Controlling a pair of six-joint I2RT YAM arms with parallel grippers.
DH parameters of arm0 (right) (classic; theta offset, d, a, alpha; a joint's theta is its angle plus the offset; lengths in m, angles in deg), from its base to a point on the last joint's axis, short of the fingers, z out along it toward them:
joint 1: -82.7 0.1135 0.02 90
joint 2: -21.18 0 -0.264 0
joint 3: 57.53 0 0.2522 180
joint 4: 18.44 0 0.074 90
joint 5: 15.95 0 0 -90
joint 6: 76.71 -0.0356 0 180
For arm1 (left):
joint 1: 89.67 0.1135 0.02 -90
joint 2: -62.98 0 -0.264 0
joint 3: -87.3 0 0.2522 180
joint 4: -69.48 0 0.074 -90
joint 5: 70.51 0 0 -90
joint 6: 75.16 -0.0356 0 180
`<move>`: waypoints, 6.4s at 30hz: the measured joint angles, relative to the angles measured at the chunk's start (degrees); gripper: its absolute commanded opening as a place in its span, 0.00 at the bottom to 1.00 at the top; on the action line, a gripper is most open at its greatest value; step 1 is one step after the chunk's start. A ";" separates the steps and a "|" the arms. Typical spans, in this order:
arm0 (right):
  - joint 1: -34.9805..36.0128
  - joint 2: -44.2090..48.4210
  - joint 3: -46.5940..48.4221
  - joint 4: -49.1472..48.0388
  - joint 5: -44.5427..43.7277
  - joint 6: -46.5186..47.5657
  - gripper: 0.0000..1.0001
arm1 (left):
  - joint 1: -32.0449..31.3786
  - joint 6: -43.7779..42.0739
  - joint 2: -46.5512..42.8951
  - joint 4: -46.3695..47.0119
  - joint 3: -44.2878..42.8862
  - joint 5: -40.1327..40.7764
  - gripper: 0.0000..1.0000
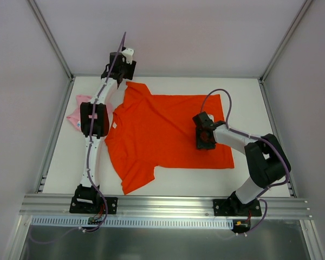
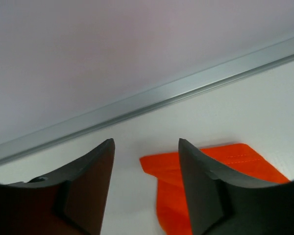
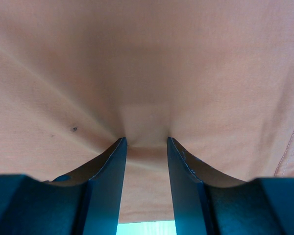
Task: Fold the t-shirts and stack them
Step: Flatten out the tshirt
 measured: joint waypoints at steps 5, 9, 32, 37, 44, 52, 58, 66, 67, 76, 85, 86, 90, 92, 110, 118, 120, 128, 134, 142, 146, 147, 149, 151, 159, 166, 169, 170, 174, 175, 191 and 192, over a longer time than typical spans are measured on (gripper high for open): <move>0.48 0.00 0.00 0.02 -0.76 -0.13 0.43 | 0.00 0.09 -0.11 1.81 -0.09 0.11 0.87; 0.55 0.00 0.17 0.33 -1.01 0.02 0.43 | 0.00 0.04 -1.75 0.79 -0.04 1.95 0.79; -16.26 -16.22 43.87 6.91 2.82 12.02 0.12 | 0.09 18.51 -31.80 -27.96 30.25 -4.13 0.25; -20.57 -25.88 49.83 8.50 7.08 14.05 0.01 | 0.09 21.73 -28.81 -28.70 33.27 -4.50 0.20; -22.91 -36.54 60.37 11.17 9.81 15.91 0.01 | 0.09 24.68 -25.09 -27.52 33.57 -4.57 0.11; -23.30 -43.93 68.83 14.34 11.04 16.68 0.01 | 0.09 27.52 -22.73 -26.27 36.46 -3.67 0.03; -24.30 -46.93 74.40 18.45 10.99 16.35 0.02 | 0.09 30.42 -21.42 -26.45 36.65 -2.40 0.01; -25.09 -52.74 83.43 25.62 10.80 15.04 0.03 | 0.09 33.64 -21.40 -26.53 36.76 -1.40 0.00; -25.18 -52.98 83.45 26.27 10.82 14.84 0.04 | 0.09 33.99 -21.40 -26.56 36.76 -1.36 0.00; -28.17 -53.70 83.67 28.87 13.46 11.06 0.02 | 0.46 34.93 -21.40 -26.53 36.87 -1.31 0.00; -30.10 -53.70 83.67 29.64 14.64 8.13 0.04 | 2.34 37.46 -21.40 -26.45 37.42 -4.44 0.00; -30.14 -53.70 83.65 29.64 14.69 7.98 0.04 | 2.36 37.70 -21.40 -26.47 37.48 -4.61 0.00; -30.34 -53.70 83.41 29.79 14.43 7.58 0.03 | 2.71 38.80 -21.40 -26.21 37.83 -5.38 0.00; -30.45 -53.35 82.47 29.27 14.45 7.30 0.03 | 2.71 39.52 -21.49 -25.94 38.18 -5.97 0.00; -31.34 -42.66 76.74 23.78 18.10 10.91 0.44 | 3.34 39.52 -25.62 -26.67 32.26 -10.93 0.37; -31.19 -37.31 78.97 22.01 20.11 11.04 0.43 | 3.34 36.61 -26.84 -29.92 21.05 -11.85 0.37; -30.99 -35.80 76.15 21.35 20.24 11.04 0.43 | 3.34 35.87 -24.00 -30.71 14.86 -12.13 0.36; -26.77 -22.01 54.03 20.20 19.74 11.91 0.43 | 3.32 34.77 -15.61 -29.88 11.30 -14.82 0.35; -23.28 -5.18 38.99 16.55 19.80 12.02 0.43 | 2.78 34.36 -11.78 -25.90 12.87 -16.79 0.35; -20.46 3.74 28.81 15.56 18.69 11.82 0.43 | 0.68 34.07 -9.46 -20.72 11.32 -16.46 0.30; -18.71 6.16 27.36 15.82 17.62 11.85 0.43 | -0.15 32.68 -7.45 -20.15 11.26 -14.40 0.29; -18.36 7.08 27.08 15.89 17.27 11.85 0.43 | -0.48 32.22 -6.88 -20.20 11.26 -13.46 0.29; -17.84 9.46 26.43 16.04 16.68 11.85 0.43 | -0.90 31.28 -5.88 -20.15 11.26 -11.78 0.29; -17.55 11.69 25.86 16.09 16.11 11.85 0.43 | -1.29 30.75 -4.94 -20.11 11.26 -10.08 0.28; -16.02 18.21 20.41 16.65 13.44 11.10 0.43 | -1.97 29.79 -3.65 -20.44 7.48 -5.40 0.41; -13.99 18.86 18.29 18.47 10.97 9.22 0.43 | -1.92 30.49 -0.04 -19.93 0.55 -4.39 0.44; -13.16 18.99 18.29 18.60 10.08 8.59 0.43 | -1.86 31.19 1.55 -19.85 -0.85 -4.70 0.37; -12.87 18.99 18.29 18.64 9.81 8.39 0.43 | -1.86 31.36 1.68 -19.78 -0.79 -4.98 0.33; -11.54 18.99 18.29 18.64 9.29 7.52 0.43 | -1.88 31.10 -1.01 -13.31 7.37 -6.40 0.31; -11.10 18.97 18.29 18.64 9.18 7.28 0.43 | -1.95 30.75 -2.56 -12.59 9.77 -6.36 0.31; -4.87 18.03 18.29 18.45 8.17 4.09 0.43 | -3.74 18.38 -17.97 -18.56 13.09 -0.98 0.30; -4.48 18.03 18.29 18.45 8.17 3.93 0.44 | -3.74 17.46 -17.97 -19.50 13.40 -0.24 0.27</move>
